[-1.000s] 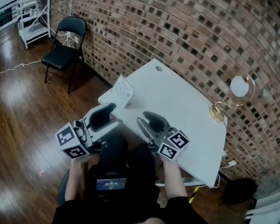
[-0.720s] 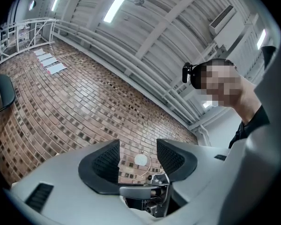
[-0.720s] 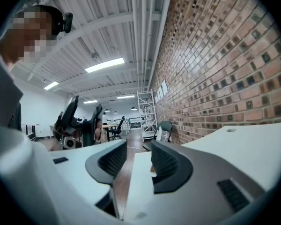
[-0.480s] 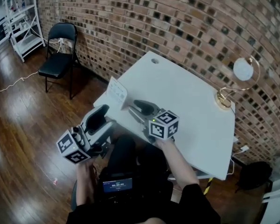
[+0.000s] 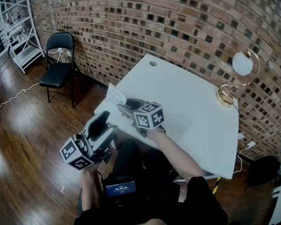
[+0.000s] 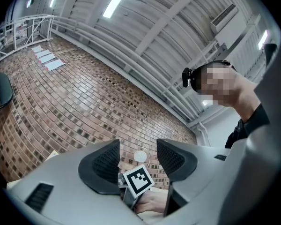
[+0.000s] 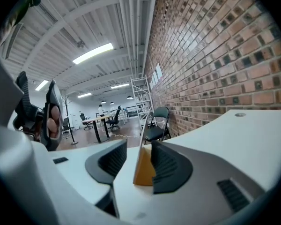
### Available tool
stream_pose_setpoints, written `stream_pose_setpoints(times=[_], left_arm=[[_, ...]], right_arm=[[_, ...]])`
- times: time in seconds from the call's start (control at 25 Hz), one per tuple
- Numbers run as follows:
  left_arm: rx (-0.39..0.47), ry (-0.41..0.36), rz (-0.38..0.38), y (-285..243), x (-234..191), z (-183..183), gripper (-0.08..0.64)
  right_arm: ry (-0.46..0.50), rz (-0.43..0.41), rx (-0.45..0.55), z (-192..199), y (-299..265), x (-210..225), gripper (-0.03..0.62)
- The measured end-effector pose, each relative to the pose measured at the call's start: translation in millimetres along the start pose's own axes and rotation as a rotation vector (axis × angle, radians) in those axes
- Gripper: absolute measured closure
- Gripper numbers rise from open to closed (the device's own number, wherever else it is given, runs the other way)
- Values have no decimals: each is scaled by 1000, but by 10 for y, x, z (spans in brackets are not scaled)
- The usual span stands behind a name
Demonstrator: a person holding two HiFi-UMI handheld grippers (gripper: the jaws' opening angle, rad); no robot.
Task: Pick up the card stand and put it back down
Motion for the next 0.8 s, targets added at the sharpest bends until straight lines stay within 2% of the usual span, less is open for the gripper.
stream_pose_setpoints(times=[0.24,0.36,0.52,0.8], left_arm=[[-1,2,-5,9,-21,25,319],[2,1,-7,30,-37,7,319],[2,2,-9,51,-33,6,319],[0,5,-10,66,-19,34,319]], right_arm=[[0,-12,-30,4,-177,2,407],[-13,-1,-28,1,-224,24,439],[-25,8,-29,-8,-238,35,532],[-67,-13,-1,-7,-156,54,561]])
Point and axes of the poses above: the fingertips, and each gripper's own axes: y backward along the fingers, x to its right, z out of its underside, the point moved 8 cm from there along y, backward along the fingers, and after that the axes turned 4 degrees about x, right-handed, at the moved point
